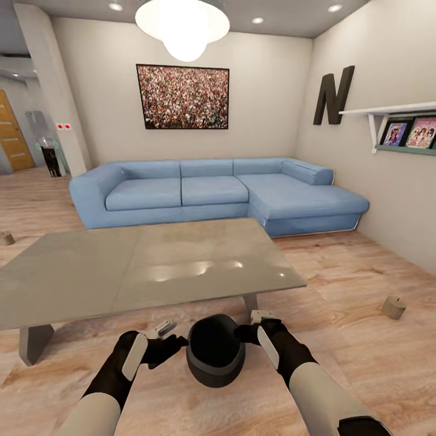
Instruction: Place each of the two pumpkins and all three candles from the living room inside a cabinet in the living room (use any cabinet), then make sure every cabinet is closed, and position the cauldron so it is next to a table in the living room.
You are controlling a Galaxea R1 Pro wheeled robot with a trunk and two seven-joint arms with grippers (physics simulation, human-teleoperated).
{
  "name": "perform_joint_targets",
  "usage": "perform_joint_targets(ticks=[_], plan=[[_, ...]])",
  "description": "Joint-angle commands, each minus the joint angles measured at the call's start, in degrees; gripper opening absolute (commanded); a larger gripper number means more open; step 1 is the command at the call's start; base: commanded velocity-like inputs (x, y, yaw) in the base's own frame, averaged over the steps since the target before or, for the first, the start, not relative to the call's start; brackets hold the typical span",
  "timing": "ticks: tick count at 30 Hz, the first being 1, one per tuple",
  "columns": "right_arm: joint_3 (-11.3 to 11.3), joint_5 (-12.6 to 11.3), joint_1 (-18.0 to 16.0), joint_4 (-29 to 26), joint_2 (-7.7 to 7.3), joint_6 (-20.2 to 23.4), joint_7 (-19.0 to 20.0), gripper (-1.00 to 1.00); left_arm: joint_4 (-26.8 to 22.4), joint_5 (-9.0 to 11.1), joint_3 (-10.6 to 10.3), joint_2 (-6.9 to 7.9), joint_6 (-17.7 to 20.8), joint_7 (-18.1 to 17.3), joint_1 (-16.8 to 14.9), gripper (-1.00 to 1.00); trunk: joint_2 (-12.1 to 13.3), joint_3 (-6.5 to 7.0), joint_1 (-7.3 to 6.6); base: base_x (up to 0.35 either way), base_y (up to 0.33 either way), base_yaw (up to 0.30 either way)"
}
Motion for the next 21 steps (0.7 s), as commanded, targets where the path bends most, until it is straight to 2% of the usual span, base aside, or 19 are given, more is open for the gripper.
perform_joint_targets(ticks=[1,14,17,21], plan=[[0.0,0.0,0.0,0.0,0.0,0.0,0.0,1.0,0.0,0.0,0.0,0.0,0.0,0.0,0.0,1.0,0.4,0.18,-0.23,-0.084,0.0,0.0],[0.0,0.0,0.0,0.0,0.0,0.0,0.0,1.0,0.0,0.2,0.0,0.01,0.0,0.0,0.0,1.0,5.6,2.52,-3.08,-0.224,0.0,0.013],[0.1,0.0,0.0,0.0,0.0,0.0,0.0,1.0,0.0,0.2,0.0,0.01,0.0,0.0,0.0,1.0,6.8,3.06,-3.74,-0.105,0.0,0.14],[0.1,0.0,0.0,0.0,0.0,0.0,0.0,1.0,0.0,0.2,0.0,0.01,0.0,0.0,0.0,1.0,6.8,3.06,-3.74,-0.029,0.0,0.253]])
